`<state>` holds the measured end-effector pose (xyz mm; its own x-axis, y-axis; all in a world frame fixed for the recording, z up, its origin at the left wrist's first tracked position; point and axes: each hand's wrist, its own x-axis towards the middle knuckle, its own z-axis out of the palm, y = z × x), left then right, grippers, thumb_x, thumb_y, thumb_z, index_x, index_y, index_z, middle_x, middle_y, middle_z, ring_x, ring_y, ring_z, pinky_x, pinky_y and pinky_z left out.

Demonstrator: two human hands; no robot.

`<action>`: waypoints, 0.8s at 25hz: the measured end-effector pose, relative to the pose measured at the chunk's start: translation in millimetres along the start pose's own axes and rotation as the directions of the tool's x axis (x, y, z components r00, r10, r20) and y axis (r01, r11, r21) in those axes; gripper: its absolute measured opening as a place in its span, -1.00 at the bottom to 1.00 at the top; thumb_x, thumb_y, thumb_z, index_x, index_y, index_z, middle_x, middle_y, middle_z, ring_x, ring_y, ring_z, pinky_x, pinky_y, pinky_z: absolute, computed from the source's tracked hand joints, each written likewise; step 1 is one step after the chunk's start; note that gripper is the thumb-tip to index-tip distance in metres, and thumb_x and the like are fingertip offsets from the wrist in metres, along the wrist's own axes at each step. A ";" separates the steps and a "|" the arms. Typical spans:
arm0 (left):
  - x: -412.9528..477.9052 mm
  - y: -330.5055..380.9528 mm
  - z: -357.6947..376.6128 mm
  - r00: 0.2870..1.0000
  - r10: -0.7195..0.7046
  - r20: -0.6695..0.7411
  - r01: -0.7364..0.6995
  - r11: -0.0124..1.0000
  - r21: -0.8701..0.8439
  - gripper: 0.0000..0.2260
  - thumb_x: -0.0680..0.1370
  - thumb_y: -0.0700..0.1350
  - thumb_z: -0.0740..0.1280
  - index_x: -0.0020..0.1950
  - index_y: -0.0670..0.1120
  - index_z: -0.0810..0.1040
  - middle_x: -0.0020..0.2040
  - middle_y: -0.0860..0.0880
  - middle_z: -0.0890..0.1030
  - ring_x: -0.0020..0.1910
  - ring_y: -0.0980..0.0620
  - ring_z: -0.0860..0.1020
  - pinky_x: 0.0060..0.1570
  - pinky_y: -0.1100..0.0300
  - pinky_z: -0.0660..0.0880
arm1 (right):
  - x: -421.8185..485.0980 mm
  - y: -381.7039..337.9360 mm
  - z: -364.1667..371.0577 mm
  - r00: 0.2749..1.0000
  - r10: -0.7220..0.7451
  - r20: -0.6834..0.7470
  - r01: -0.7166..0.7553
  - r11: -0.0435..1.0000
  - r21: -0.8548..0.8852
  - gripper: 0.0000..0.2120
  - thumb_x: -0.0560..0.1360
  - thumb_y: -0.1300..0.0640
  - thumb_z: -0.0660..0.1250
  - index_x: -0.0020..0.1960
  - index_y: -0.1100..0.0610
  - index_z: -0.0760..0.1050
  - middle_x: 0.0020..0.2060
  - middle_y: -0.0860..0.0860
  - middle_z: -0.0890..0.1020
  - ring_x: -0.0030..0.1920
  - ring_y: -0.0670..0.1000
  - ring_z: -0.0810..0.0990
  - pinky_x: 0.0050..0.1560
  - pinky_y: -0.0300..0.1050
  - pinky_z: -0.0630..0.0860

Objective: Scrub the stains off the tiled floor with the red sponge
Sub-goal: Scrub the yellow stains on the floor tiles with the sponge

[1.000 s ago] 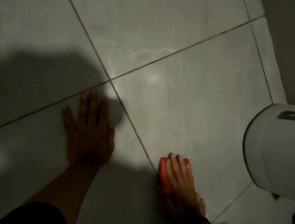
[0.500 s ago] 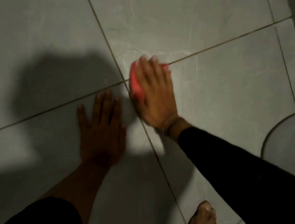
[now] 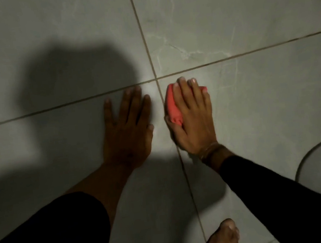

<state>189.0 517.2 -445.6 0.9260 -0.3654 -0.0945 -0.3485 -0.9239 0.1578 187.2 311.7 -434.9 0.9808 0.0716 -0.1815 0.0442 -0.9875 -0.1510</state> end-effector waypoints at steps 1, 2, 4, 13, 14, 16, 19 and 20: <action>-0.4 0.1 -0.8 1.000 -0.002 -0.011 0.002 1.000 -0.010 -0.34 0.63 0.07 0.18 0.72 -0.10 0.19 0.75 -0.19 0.13 0.74 -0.21 0.09 0.60 -0.47 0.03 | -11.9 -13.7 6.9 0.999 -0.048 -0.001 0.048 0.999 -0.020 -0.25 0.67 -0.17 0.11 0.76 0.08 -0.01 0.76 0.11 0.01 0.76 0.21 -0.03 0.72 0.33 -0.06; 0.0 0.4 -1.7 1.000 0.000 -0.022 0.000 1.000 -0.025 -0.34 0.63 0.07 0.20 0.72 -0.10 0.20 0.75 -0.19 0.14 0.74 -0.20 0.10 0.60 -0.46 0.03 | -42.0 -25.2 15.6 0.993 -0.117 0.029 0.119 0.992 -0.037 -0.29 0.69 -0.17 0.10 0.75 0.06 0.01 0.76 0.11 0.02 0.76 0.22 -0.04 0.70 0.37 -0.02; -0.2 -0.9 -2.6 0.999 -0.003 -0.041 0.001 0.998 -0.064 -0.34 0.62 0.05 0.22 0.71 -0.10 0.23 0.75 -0.18 0.16 0.74 -0.20 0.12 0.60 -0.45 0.05 | -127.6 -34.1 22.0 0.961 -0.235 0.142 0.242 0.970 -0.031 -0.33 0.72 -0.18 0.07 0.75 0.00 0.01 0.76 0.04 -0.01 0.76 0.17 -0.06 0.65 0.41 0.07; -2.5 -1.9 -3.6 1.000 0.011 -0.027 -0.011 1.000 0.001 -0.35 0.69 0.14 0.04 0.75 -0.08 0.06 0.77 -0.17 0.01 0.76 -0.20 -0.01 0.62 -0.42 0.01 | -29.3 42.2 -11.3 0.962 0.268 -0.047 -0.264 0.962 0.067 -0.21 0.60 -0.12 0.11 0.73 0.23 0.06 0.73 0.25 0.09 0.73 0.33 0.01 0.67 0.44 0.04; -2.5 -1.9 -3.9 1.000 0.011 -0.029 -0.011 1.000 -0.012 -0.35 0.69 0.13 0.06 0.75 -0.08 0.07 0.77 -0.17 0.02 0.76 -0.20 0.00 0.62 -0.43 0.01 | -29.7 22.1 -3.6 0.986 0.160 -0.051 -0.159 0.987 0.019 -0.23 0.63 -0.12 0.09 0.73 0.20 0.05 0.73 0.23 0.08 0.74 0.31 0.00 0.70 0.40 -0.01; -2.9 -1.9 -2.8 0.999 0.007 -0.042 -0.008 1.000 -0.025 -0.36 0.68 0.11 0.08 0.74 -0.09 0.11 0.77 -0.17 0.04 0.76 -0.19 0.03 0.61 -0.43 0.02 | -82.8 -16.5 18.5 0.990 -0.123 0.071 0.128 0.988 -0.083 -0.29 0.70 -0.18 0.04 0.75 0.11 0.00 0.75 0.13 -0.02 0.75 0.24 -0.07 0.73 0.32 -0.11; -3.6 -1.2 -0.3 1.000 0.003 -0.026 -0.003 1.000 0.010 -0.35 0.69 0.13 0.07 0.75 -0.08 0.06 0.77 -0.16 -0.01 0.76 -0.19 0.00 0.61 -0.43 0.03 | -189.1 0.1 25.1 0.960 -0.161 0.229 0.196 0.971 -0.139 -0.34 0.73 -0.22 -0.03 0.74 0.06 0.09 0.75 0.04 -0.09 0.76 0.18 -0.08 0.73 0.24 -0.13; -3.5 -1.3 0.3 1.000 0.003 -0.017 -0.003 1.000 0.026 -0.35 0.70 0.15 0.05 0.75 -0.07 0.03 0.78 -0.16 -0.03 0.76 -0.19 -0.01 0.62 -0.43 0.02 | -200.9 21.5 18.3 0.968 -0.083 0.237 0.125 0.977 -0.170 -0.32 0.72 -0.23 -0.06 0.72 0.13 0.16 0.74 0.09 -0.08 0.75 0.21 -0.06 0.71 0.21 -0.12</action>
<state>186.1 519.7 -445.7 0.9273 -0.3663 -0.0769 -0.3547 -0.9256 0.1320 -12.4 278.6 -419.5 0.9006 0.1843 -0.3935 0.1984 -0.9801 -0.0051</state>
